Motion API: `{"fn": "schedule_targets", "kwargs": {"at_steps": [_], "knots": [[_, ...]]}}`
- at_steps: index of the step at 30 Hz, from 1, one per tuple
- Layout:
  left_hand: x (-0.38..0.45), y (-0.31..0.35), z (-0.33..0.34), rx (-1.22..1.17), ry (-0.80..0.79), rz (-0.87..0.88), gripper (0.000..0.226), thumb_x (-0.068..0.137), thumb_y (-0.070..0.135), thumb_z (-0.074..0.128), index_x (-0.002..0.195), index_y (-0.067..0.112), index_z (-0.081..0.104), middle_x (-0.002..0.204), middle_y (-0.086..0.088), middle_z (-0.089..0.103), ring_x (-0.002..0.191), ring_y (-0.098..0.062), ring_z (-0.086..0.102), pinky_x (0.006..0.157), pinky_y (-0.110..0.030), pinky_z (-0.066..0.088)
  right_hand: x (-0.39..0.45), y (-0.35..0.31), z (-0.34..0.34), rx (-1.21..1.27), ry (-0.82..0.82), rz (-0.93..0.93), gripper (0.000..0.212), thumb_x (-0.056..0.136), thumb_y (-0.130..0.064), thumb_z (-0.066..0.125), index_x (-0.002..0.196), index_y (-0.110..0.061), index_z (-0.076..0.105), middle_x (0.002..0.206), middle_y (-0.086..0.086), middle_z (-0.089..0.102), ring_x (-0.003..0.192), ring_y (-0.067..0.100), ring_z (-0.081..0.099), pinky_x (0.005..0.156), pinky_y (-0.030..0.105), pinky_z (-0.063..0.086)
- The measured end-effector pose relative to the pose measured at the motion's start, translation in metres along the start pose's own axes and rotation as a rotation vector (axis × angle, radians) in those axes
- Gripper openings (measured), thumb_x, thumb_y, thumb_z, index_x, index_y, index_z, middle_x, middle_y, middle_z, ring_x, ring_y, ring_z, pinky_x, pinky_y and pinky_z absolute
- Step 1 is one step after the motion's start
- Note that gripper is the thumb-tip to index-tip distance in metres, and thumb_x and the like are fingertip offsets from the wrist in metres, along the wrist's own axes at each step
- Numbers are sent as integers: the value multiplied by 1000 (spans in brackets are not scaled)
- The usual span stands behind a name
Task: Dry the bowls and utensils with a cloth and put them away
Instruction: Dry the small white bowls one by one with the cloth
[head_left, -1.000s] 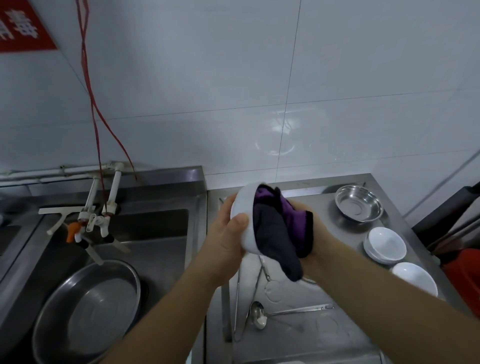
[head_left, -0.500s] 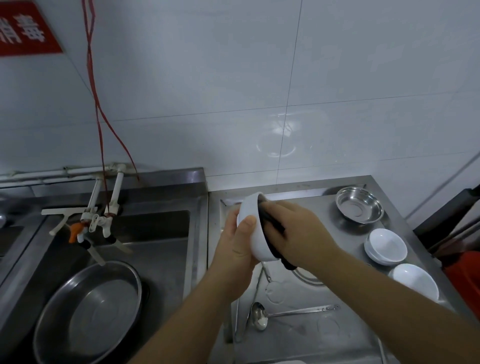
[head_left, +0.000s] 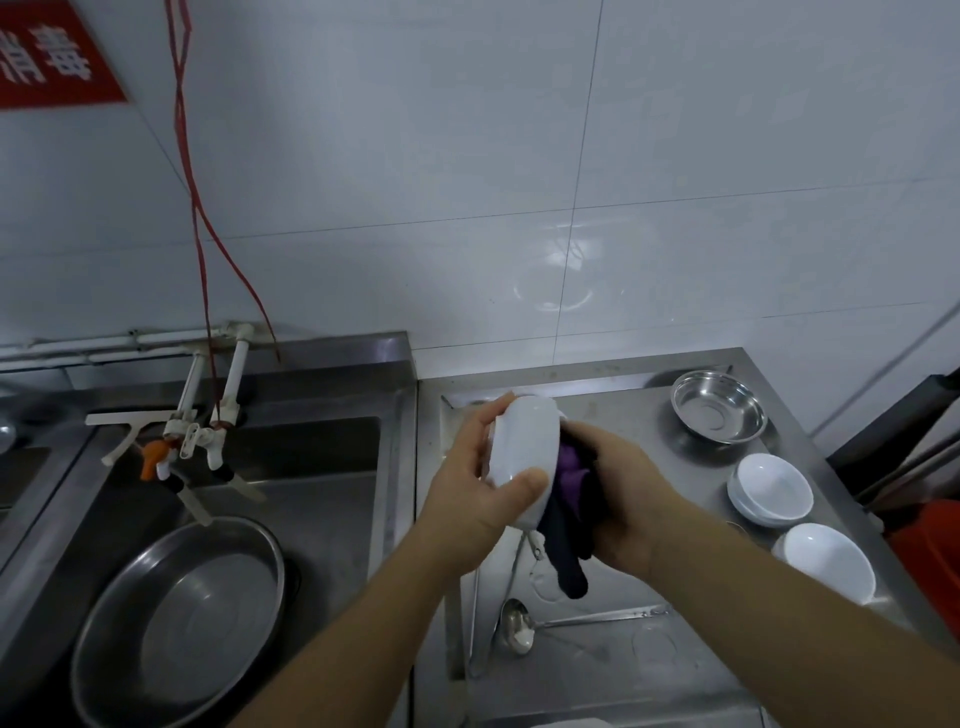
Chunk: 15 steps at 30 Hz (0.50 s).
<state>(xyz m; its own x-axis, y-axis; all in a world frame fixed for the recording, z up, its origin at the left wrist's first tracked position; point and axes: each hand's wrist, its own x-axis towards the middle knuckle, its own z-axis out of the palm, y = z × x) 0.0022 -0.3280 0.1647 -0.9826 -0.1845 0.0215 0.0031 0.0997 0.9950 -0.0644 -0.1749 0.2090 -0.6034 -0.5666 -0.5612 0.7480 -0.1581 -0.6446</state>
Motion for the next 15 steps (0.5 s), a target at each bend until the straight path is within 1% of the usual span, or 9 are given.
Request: {"fn": "schedule_targets", "kwargs": {"at_steps": [2,3,5,7,9,12,13,14,15], "knots": [[-4,-1,-1,-11,-44,25,79,78,53,77,147,51,41,132,21,54,122,-14,61,83,-31,64,-1,3,-2,99,-43,12,66,92,-61,67,130,-8,74,131,20,72,117,38,72,93,49,59],[-6,-1,-1,-17,-57,33,80,78,50,78,149,49,41,135,17,53,125,-18,60,84,-34,65,-2,5,-2,114,-69,-1,69,88,-62,73,131,-9,74,133,21,71,117,39,71,93,50,59],[-7,-3,-5,4,-101,35,86,78,46,81,152,46,37,142,10,49,129,-25,57,86,-38,65,-2,9,-3,124,-107,-25,70,78,-52,87,132,-10,72,133,23,70,118,42,71,89,54,60],[-5,-3,-12,64,-148,22,91,77,47,83,153,49,33,144,11,46,130,-25,55,87,-37,66,-1,12,-5,133,-119,-32,71,69,-41,96,128,-9,74,128,26,71,112,46,72,83,55,61],[-4,-2,-18,150,-185,19,93,76,52,84,152,55,31,144,15,44,128,-24,55,88,-35,65,-1,14,-8,135,-148,-49,65,67,-38,97,122,-9,77,123,26,74,108,45,74,81,53,61],[0,4,-23,230,-200,-14,99,75,57,85,154,60,26,152,18,39,131,-22,54,94,-40,64,1,15,-13,150,-165,-83,63,69,-39,95,122,-10,77,123,24,74,108,42,74,84,50,61],[1,5,-22,212,-180,-50,96,78,59,84,154,62,25,155,20,38,133,-19,54,97,-40,63,2,15,-15,162,-172,-97,65,70,-40,94,125,-10,76,126,23,73,109,41,74,85,50,60],[2,5,-20,125,-127,-110,84,83,60,80,152,62,31,155,21,42,134,-18,56,98,-41,62,4,14,-17,179,-179,-113,68,70,-41,94,127,-10,75,128,22,72,111,40,73,87,49,60],[2,5,-18,-62,-36,-219,66,88,60,74,147,57,44,152,15,51,131,-20,60,97,-42,62,5,13,-18,201,-183,-133,69,69,-43,94,127,-11,75,129,20,72,111,39,73,88,49,60]]}}
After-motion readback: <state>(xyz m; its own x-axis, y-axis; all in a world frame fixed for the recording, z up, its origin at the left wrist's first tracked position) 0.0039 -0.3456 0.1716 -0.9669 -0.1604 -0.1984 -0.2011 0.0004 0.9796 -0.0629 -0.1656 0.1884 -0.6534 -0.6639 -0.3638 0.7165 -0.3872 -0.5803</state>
